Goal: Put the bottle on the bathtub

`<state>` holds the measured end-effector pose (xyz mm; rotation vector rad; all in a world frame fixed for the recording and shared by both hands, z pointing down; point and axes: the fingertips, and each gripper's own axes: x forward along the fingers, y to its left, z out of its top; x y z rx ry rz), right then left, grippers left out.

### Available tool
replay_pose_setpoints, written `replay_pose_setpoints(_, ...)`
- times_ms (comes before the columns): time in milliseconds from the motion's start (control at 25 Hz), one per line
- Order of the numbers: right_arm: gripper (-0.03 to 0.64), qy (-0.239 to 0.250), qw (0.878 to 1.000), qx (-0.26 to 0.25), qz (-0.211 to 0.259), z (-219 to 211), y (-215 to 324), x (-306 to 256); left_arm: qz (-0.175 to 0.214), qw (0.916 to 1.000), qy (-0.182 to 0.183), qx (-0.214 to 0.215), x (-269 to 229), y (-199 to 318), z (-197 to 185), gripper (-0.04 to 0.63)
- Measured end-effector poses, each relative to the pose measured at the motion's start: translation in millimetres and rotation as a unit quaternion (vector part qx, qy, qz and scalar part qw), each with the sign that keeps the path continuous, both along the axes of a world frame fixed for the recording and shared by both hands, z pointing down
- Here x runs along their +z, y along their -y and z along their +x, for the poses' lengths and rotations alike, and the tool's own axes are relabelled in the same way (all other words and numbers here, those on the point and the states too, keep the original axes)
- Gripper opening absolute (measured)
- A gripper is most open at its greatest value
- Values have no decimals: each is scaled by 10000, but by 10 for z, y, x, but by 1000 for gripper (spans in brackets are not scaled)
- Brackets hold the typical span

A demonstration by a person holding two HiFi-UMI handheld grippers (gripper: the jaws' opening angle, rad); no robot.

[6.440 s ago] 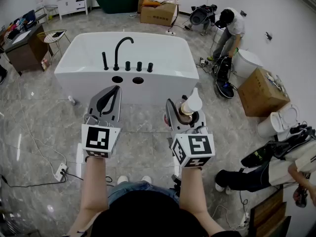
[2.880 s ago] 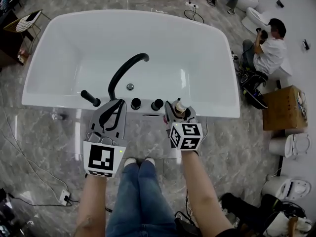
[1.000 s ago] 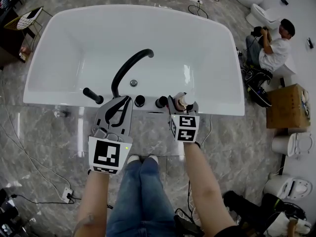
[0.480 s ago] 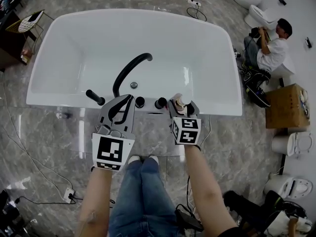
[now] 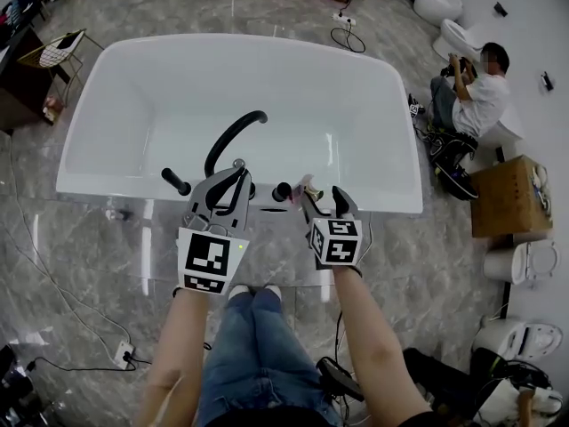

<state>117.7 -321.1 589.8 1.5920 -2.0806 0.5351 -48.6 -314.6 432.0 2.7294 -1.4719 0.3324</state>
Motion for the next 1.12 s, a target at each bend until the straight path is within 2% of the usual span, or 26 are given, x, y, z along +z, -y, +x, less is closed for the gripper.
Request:
replay_pose_setpoints(560,301,61,9996,-272,73,76,-408,-766,71,10000,-66,-8,-454,-233,202,8)
replay_pose_setpoints(960,301,102,9971,-528,542,140,-655,-1429,293,9996,-24,59,-763,-390,291,8)
replay_pose_setpoints(1120,299,280,9950,-511,814,156,-781,-1730,450,9989,-23,102,-880,-467,303,8)
